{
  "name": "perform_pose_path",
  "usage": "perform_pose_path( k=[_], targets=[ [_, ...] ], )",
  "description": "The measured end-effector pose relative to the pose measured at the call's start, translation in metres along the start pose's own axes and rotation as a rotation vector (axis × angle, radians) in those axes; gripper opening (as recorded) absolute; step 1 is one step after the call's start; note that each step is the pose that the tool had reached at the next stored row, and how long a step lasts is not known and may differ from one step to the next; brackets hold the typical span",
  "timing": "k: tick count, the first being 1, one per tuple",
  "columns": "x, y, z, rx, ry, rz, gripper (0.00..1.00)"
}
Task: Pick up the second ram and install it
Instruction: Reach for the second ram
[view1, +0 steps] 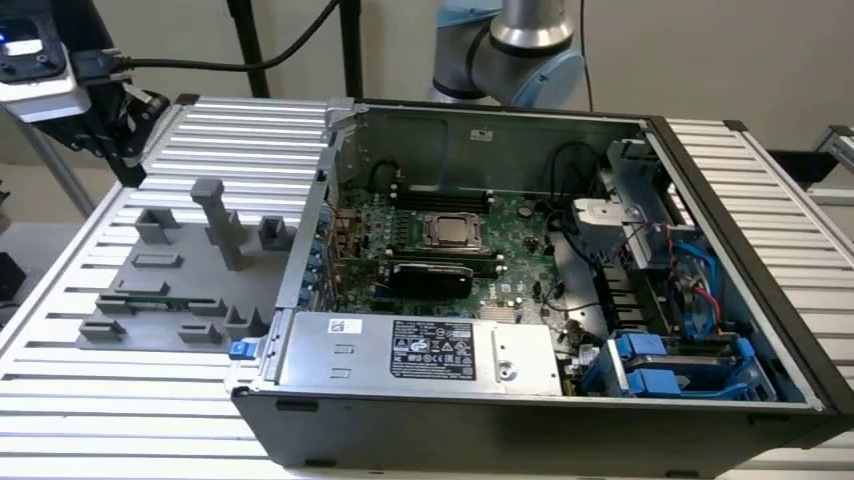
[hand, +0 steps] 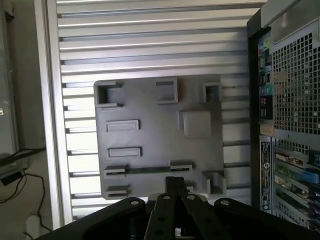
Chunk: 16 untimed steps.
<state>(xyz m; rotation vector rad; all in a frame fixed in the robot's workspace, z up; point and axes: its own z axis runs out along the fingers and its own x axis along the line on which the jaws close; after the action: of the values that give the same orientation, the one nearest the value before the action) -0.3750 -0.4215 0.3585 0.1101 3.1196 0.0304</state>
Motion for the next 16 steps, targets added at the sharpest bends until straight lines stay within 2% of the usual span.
perform_pose_path(
  k=[4,6,16],
  targets=[
    [0.017,-0.0014,0.0054,0.0004,0.0018,0.0,0.0],
    [0.017,-0.0015,0.0065,0.0015,0.0044,0.0,0.0],
    [0.017,-0.0015,0.0066,0.0015,0.0044,0.0,0.0]
  ],
)
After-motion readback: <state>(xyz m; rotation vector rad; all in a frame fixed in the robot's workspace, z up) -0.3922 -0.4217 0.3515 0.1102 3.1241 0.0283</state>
